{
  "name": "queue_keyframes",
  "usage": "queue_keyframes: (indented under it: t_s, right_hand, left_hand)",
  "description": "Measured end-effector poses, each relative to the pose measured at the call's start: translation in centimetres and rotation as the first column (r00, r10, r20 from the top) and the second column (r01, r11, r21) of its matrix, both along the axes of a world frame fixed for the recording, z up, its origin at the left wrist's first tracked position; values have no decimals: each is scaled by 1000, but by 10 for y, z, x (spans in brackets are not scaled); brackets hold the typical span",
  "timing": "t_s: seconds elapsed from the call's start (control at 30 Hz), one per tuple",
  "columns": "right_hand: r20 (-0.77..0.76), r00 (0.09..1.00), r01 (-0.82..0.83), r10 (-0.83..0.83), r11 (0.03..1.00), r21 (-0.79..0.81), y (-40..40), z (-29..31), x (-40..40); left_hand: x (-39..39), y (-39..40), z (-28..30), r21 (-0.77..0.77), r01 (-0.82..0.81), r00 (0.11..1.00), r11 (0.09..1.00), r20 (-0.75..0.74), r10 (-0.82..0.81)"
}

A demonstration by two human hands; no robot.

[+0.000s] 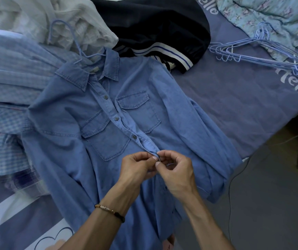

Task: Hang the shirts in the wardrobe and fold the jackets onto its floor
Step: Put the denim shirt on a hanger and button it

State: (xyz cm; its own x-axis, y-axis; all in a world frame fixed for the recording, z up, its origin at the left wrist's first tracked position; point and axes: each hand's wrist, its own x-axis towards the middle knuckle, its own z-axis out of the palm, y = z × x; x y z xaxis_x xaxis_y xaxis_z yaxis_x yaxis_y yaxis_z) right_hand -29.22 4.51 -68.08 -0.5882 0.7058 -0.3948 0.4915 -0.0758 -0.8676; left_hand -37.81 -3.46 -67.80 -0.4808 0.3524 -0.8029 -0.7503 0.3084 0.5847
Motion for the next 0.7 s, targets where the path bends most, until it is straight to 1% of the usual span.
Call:
queue_keyframes:
  t_s: [0.1,0.2,0.27,0.4,0.53,0.63,0.7]
  right_hand:
    - [35,999,-35,30,990,137,-3,-7,-1]
    - [39,999,-5,-2,985,174,-5,-12,-3]
    - [52,998,21,-31,984,180,-8,-14,-4]
    - [60,994,79,-89,986,146,-13,-16,-4]
    - [34,999,38,-42,993,107,-9,-12,-2]
    - [30,999,35,-39,993,112,-5,-13,1]
    - [42,998,33,-39,991,130,-3,-17,2]
  left_hand:
    - [3,-1,-3,-17,6,1000,1000,22,-5]
    - [5,0,-5,-18,-19,1000,1000,-12,19]
    - [9,2,-6,-9,-38,997,999,-67,37]
    - [17,3,-4,-49,-46,978,998,-204,35]
    - [14,2,-10,-60,-21,979,998,-206,8]
    - [7,3,-10,-64,71,977,995,-198,-83]
    - [2,5,-11,-75,137,978,988,-149,-147]
